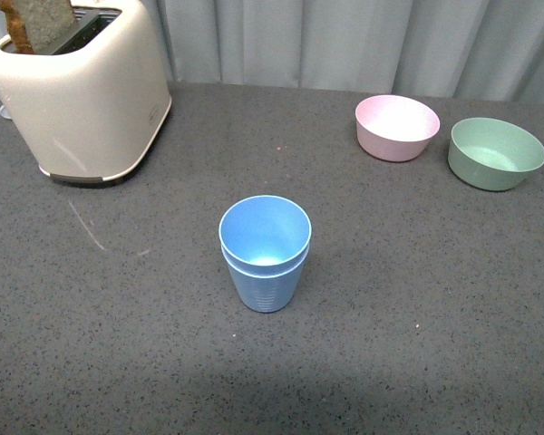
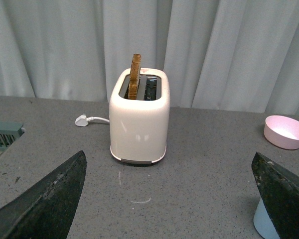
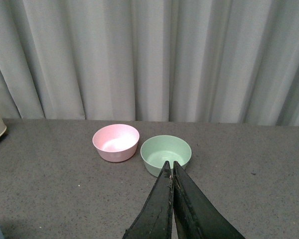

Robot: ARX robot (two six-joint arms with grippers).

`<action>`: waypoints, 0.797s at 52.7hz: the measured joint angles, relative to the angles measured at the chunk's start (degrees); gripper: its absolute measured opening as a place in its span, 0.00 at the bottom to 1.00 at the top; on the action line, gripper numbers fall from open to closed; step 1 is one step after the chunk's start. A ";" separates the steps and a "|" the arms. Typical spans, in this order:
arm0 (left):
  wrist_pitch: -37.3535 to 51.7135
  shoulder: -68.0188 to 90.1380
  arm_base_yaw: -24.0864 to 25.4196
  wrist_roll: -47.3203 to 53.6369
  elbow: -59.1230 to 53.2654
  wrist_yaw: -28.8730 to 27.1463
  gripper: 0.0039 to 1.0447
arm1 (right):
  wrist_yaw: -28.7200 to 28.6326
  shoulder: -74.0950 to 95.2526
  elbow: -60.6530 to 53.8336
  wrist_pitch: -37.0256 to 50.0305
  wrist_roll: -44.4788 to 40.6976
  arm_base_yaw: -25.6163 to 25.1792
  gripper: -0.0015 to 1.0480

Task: Stack blue cups with both arms

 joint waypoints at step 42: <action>0.00 0.00 0.00 0.00 0.00 0.00 0.94 | 0.00 -19.04 0.00 -18.43 0.00 0.00 0.01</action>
